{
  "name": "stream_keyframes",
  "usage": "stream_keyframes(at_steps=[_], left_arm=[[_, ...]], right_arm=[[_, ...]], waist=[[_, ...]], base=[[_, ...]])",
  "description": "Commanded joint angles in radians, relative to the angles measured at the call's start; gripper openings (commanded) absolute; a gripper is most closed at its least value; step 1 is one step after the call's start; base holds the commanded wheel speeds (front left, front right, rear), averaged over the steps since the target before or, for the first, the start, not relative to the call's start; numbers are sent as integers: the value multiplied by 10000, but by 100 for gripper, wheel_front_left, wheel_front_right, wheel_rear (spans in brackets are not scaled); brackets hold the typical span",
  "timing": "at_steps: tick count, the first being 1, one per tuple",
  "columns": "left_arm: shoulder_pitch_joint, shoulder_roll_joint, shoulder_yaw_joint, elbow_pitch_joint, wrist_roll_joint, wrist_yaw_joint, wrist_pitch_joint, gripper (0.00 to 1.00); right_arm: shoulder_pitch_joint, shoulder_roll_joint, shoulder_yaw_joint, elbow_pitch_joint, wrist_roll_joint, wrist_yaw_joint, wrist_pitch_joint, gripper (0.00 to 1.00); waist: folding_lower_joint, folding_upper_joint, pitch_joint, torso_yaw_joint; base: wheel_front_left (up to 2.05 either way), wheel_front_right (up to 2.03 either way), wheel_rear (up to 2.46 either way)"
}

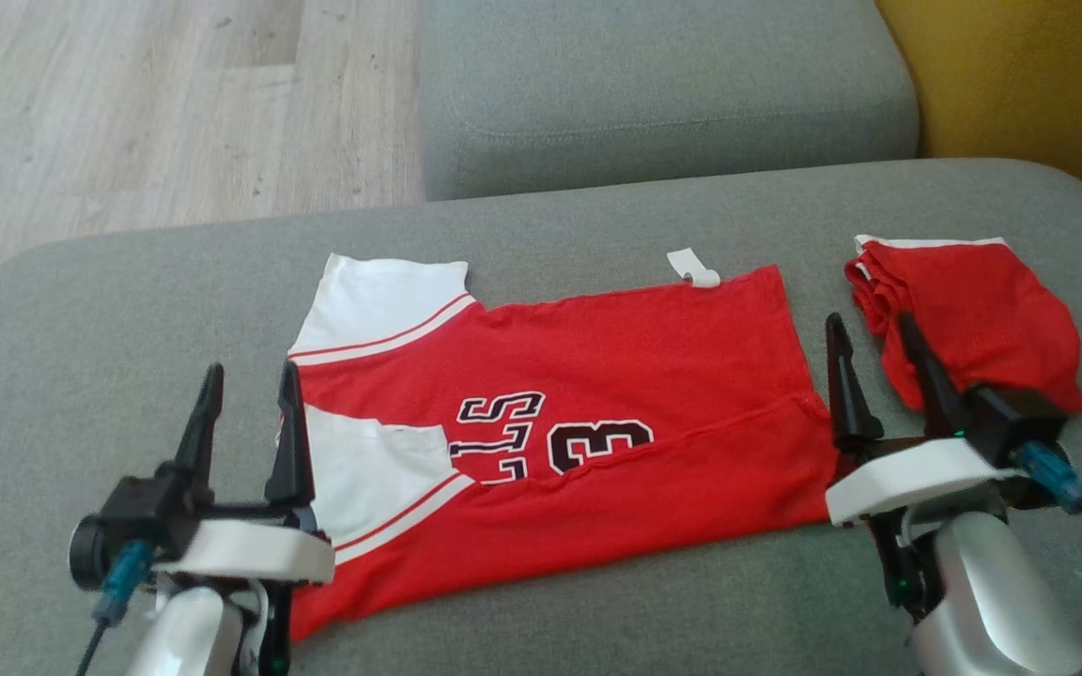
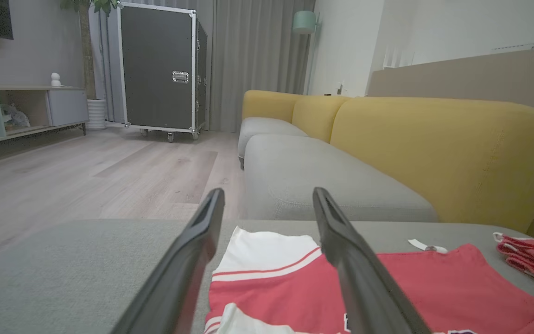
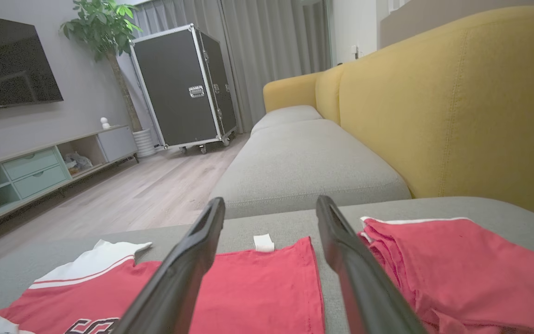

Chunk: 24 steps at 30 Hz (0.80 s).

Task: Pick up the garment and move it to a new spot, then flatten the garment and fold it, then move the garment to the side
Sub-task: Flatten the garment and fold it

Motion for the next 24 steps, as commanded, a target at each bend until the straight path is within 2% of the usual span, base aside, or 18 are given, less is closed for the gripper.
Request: stream_keyframes(at_steps=[1,5,10,16,17,21,24], left_arm=[[-498,6,577,-566,37,-12,-150,100],[-463,-153,804,-909,305,-272,-172,100],[-1059,164,810,-345,468,-661,-53,100],[-2997,1089,512,449,657,-1292,1590,100],[-2997,1089,512,449,657,-1292,1590,100],[-4617,1776,-96,1230,651,-1760,3270,100],[-5782,2167,-597,1805,353,-1888,4552,100]], right_arm=[[-81,2,166,-708,-72,-7,-160,100],[128,2,-19,-1469,-7,-7,-185,100],[23,2,35,-1922,-95,-7,-188,100],[-665,3,60,-2252,-77,-7,-189,100],[-665,3,60,-2252,-77,-7,-189,100],[-1237,3,176,-2354,-147,-7,-190,100],[-1625,3,204,-2395,-144,-7,-190,100]], waist=[[-1,-1,73,-19],[-1,-1,301,-73],[-1,-1,667,-244],[-1,-1,1767,-550],[-1,-1,1767,-550],[-1,-1,2493,-764],[-1,-1,2938,-894]], base=[[0,0,0],[0,0,0],[0,0,0],[0,0,0],[0,0,0],[0,0,0],[0,0,0]])
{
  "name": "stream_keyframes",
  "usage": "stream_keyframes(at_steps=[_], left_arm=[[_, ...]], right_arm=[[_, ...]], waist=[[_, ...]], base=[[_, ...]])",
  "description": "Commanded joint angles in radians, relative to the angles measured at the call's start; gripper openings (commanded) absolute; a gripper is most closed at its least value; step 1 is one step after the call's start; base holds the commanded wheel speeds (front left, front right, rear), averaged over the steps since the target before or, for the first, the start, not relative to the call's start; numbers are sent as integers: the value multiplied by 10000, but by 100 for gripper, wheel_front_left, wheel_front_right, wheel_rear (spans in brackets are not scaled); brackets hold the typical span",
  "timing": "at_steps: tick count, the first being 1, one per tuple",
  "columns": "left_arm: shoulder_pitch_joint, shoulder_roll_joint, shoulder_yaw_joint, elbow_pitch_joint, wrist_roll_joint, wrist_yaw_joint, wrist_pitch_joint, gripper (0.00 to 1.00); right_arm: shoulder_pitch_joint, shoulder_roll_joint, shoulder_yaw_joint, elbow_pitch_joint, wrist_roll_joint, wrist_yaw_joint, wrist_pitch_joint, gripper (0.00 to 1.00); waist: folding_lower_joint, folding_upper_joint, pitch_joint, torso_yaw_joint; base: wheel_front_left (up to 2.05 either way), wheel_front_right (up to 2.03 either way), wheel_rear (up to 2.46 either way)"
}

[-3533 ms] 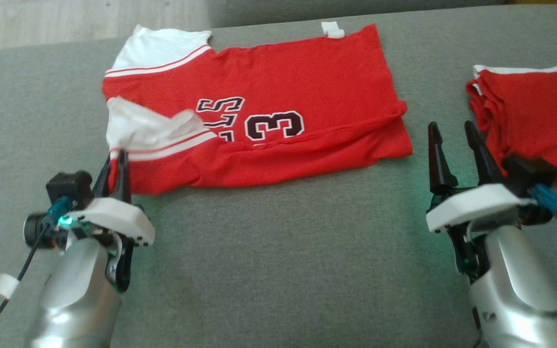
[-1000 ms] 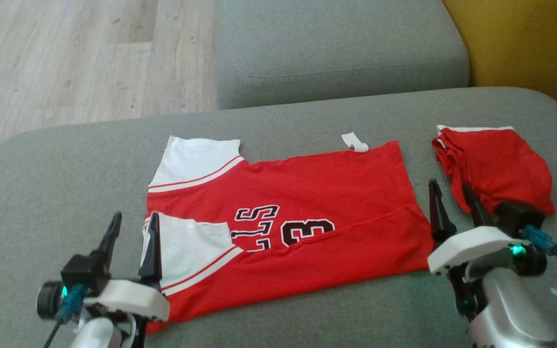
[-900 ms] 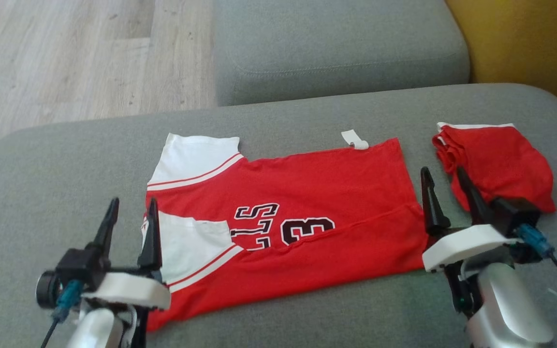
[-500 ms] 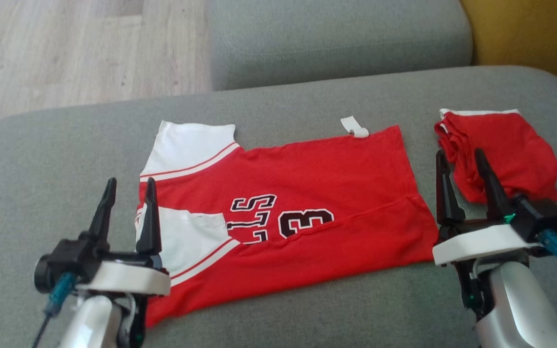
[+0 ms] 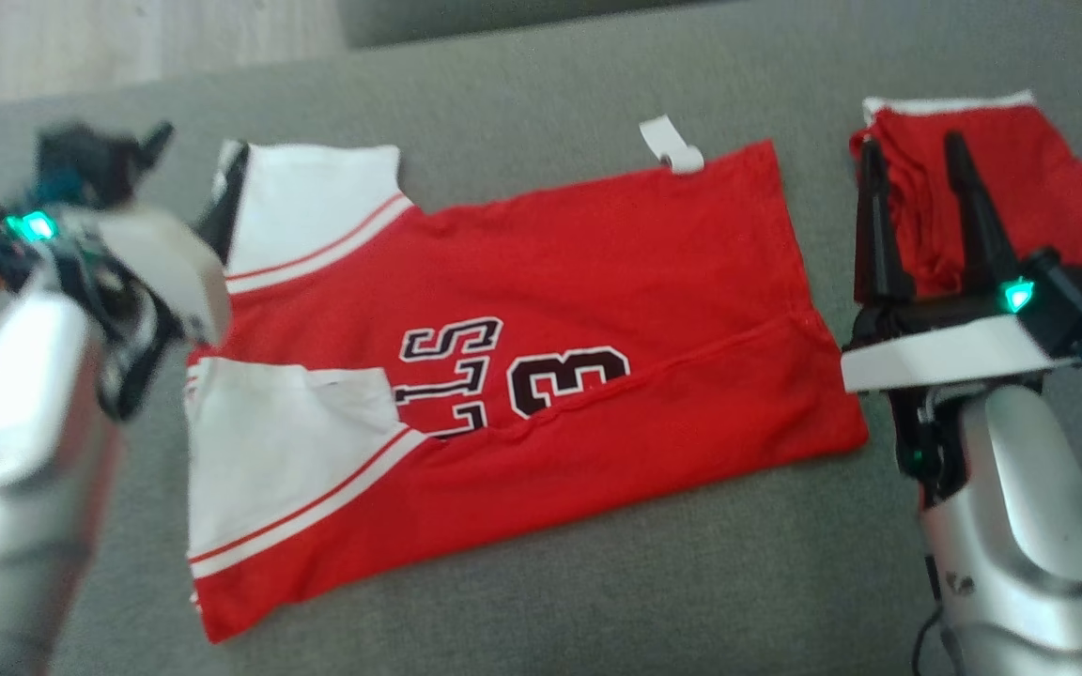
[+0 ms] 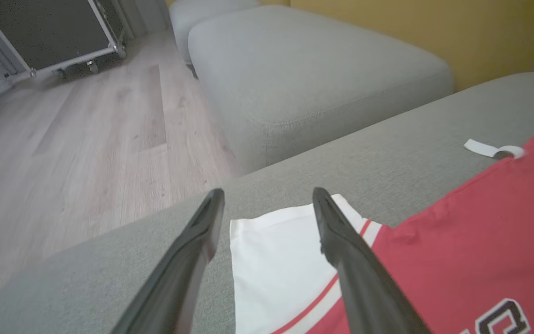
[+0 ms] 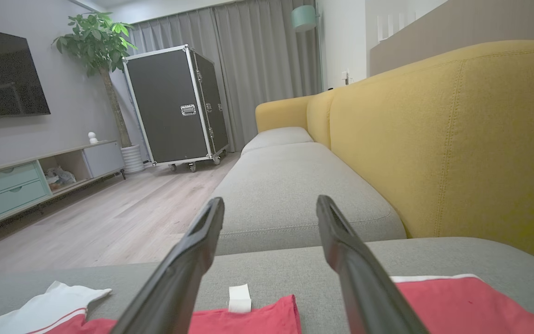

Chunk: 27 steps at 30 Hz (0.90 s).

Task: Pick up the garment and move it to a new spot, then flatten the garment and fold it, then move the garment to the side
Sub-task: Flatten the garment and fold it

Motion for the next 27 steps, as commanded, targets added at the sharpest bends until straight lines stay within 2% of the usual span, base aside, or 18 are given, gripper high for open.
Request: stream_keyframes(at_steps=[1,7,10,21,27], left_arm=[[-736,524,289,-150,-166,-35,249,100],[-2185,1264,-854,789,-1590,-52,2322,100],[-2706,1553,-1164,1258,-1928,-53,2937,100],[-3777,1769,-1249,3353,-2003,-50,2902,100],[-4109,1714,-1356,4033,-1998,-51,2810,100]], right_arm=[[-368,3,251,-381,-24,-7,-88,100],[-848,3,587,-558,216,-7,-89,100],[-947,3,746,-641,304,-7,-89,100],[-997,3,1143,-972,739,-7,-89,100],[-898,3,811,-1056,684,-7,-89,100]], waist=[[-4,0,491,-247],[-4,0,1141,-583],[-4,0,1433,-710],[-4,0,2278,-1150],[-4,0,2538,-1204]], base=[[0,0,0],[0,0,0],[0,0,0],[0,0,0],[0,0,0]])
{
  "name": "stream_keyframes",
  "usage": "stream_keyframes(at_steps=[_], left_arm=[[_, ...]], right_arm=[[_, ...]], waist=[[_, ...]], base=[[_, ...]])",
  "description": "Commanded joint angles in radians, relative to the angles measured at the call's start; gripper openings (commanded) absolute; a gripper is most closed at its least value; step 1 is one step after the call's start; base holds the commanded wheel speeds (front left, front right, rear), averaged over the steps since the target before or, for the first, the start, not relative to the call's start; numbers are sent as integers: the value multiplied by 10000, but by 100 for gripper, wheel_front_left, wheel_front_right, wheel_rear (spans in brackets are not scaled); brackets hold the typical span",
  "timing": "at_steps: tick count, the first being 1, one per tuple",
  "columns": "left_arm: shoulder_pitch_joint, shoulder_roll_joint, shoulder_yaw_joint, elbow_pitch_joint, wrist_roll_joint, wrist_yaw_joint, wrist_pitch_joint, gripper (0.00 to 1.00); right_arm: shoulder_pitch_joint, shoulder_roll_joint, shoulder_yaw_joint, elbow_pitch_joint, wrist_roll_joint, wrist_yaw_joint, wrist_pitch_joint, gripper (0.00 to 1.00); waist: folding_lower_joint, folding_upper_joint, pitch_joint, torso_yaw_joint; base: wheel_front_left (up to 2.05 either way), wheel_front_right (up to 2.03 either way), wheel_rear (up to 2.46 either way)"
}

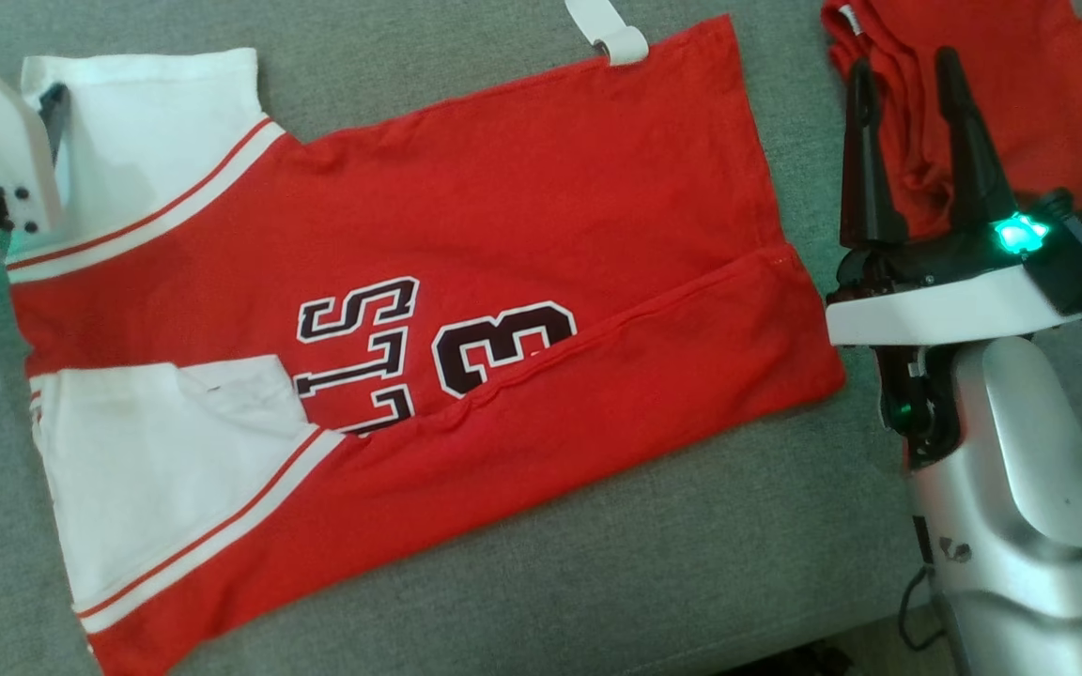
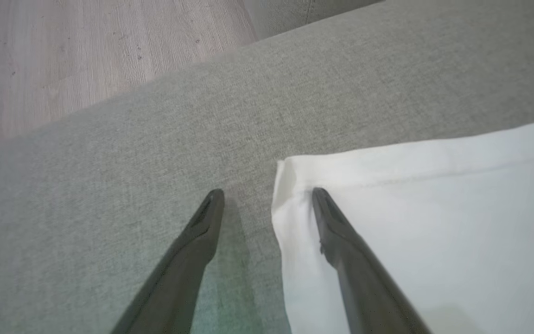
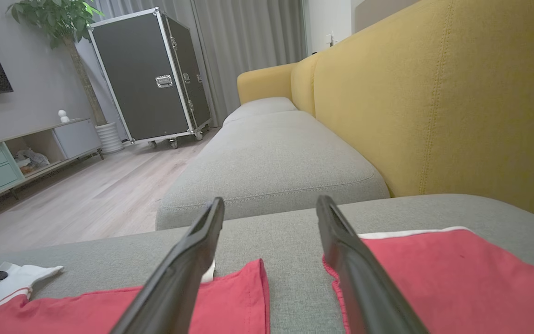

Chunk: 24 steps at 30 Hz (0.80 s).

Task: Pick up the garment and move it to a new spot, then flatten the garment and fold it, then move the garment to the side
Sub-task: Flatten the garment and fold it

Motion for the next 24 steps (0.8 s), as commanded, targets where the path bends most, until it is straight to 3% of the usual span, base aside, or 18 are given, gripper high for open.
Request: stream_keyframes(at_steps=[1,8,14,15,16,24], left_arm=[[-446,499,211,13,-24,19,-83,100],[-436,199,-113,257,-487,17,105,100],[-265,70,-412,-162,-1515,17,613,100],[-241,84,-493,-267,-1682,17,744,40],[-215,113,-590,-412,-1837,17,843,0],[-106,372,-972,-959,-2453,16,109,0]], right_arm=[[-70,16,159,-391,-11,-7,-58,100],[-53,16,208,-210,0,-7,-59,100],[-160,16,171,-191,-2,-7,-59,100],[-172,16,166,-196,-17,-7,-59,100],[-182,16,159,-201,-34,-7,-59,100],[-189,16,132,-69,-349,-7,-59,100]], waist=[[-1,0,66,-10],[-1,0,-41,-41],[-1,0,-167,-41],[-1,0,-170,-36],[-1,0,-171,-27],[-1,0,-398,199]], base=[[0,0,0],[0,0,0],[0,0,0],[0,0,0],[0,0,0],[0,0,0]])
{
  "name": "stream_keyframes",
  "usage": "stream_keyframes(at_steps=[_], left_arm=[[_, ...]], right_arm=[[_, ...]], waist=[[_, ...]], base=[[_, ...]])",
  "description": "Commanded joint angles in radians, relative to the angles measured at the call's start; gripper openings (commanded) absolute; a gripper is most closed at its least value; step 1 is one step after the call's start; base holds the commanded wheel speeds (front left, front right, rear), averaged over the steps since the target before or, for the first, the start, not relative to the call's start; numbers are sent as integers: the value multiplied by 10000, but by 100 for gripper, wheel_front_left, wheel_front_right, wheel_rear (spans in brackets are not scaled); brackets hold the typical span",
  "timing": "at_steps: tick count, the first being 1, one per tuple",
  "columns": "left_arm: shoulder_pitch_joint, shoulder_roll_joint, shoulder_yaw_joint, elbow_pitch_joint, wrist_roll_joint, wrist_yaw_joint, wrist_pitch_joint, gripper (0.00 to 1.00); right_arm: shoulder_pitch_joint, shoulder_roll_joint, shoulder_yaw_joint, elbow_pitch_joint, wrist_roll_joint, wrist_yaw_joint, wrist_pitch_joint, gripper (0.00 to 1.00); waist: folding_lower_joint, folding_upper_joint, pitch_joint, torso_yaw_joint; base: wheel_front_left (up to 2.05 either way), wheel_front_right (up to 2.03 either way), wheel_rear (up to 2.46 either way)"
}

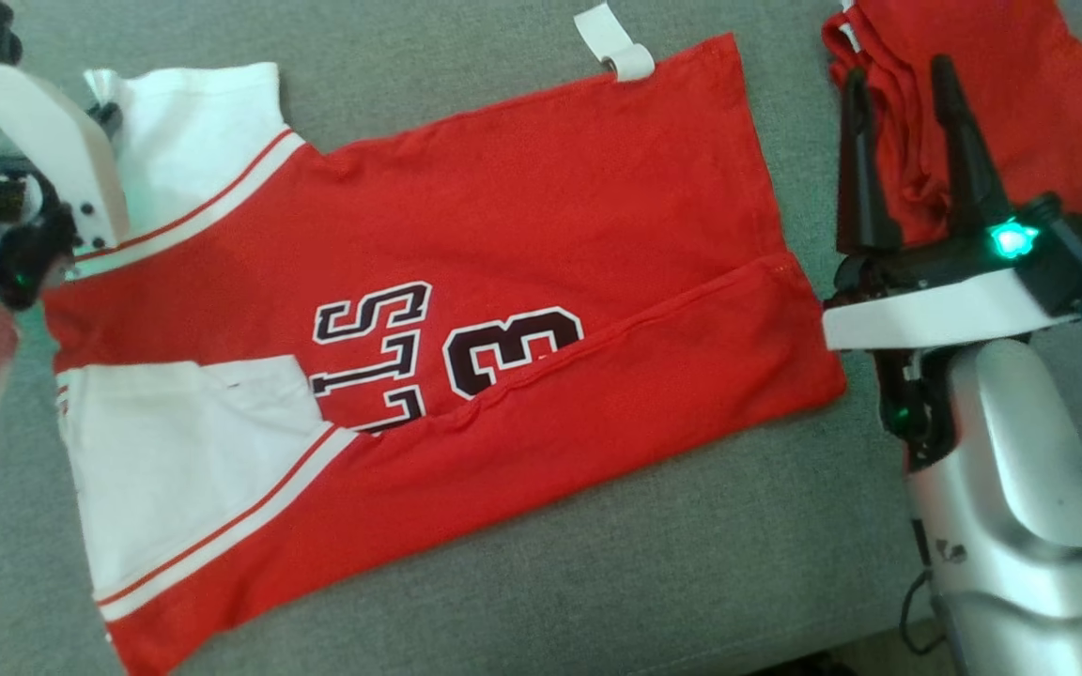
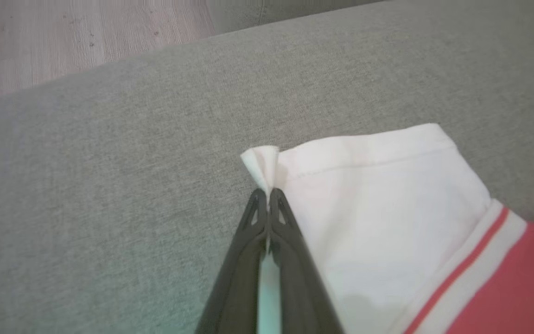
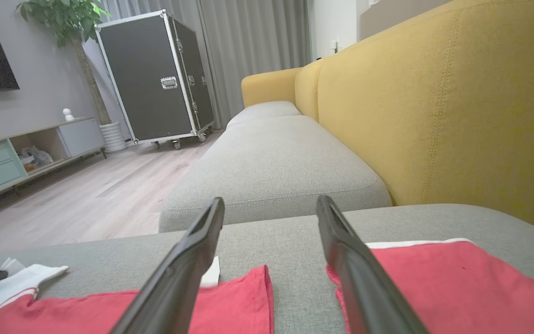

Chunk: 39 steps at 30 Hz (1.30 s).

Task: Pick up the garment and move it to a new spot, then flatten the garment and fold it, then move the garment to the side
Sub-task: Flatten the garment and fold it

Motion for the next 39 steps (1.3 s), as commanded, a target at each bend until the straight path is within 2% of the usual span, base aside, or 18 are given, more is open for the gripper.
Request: stream_keyframes(at_steps=[1,3,9,15,20,24,30,39], left_arm=[[-264,474,312,-335,-117,16,-324,0],[-187,385,386,-398,-332,16,-922,0],[153,75,50,-1084,-690,16,-2611,0],[363,94,-853,-2221,-793,16,-3627,0],[343,143,-1505,-3133,-893,16,-4034,0],[336,170,-1929,-3753,-1008,16,-4191,0],[279,167,-2296,-4214,-1236,16,-4404,0],[-2,124,-2587,-4318,-1535,16,-4621,0]], right_arm=[[-206,16,268,-164,-119,-7,-52,100],[-310,16,445,18,63,-7,60,100],[-903,-10,455,726,-774,-7,1031,100],[-1682,-650,711,1884,-1224,-7,2438,100],[-2489,-1284,615,3447,-1282,-7,3635,100],[-3117,-1625,516,4662,-1477,-7,4176,100],[-3795,-1785,228,6255,-1941,-7,4554,100],[-4537,-1766,-149,7570,-2391,-7,4399,100]], waist=[[0,0,-159,118],[0,0,-347,240],[0,0,-919,859],[0,0,-1212,1636],[0,0,-1185,2258],[0,0,-1078,2618],[0,0,-899,2880],[0,0,-597,2981]], base=[[0,0,0],[0,0,0],[0,0,0],[0,0,0],[0,0,0],[0,0,0],[0,0,0],[0,0,0]])
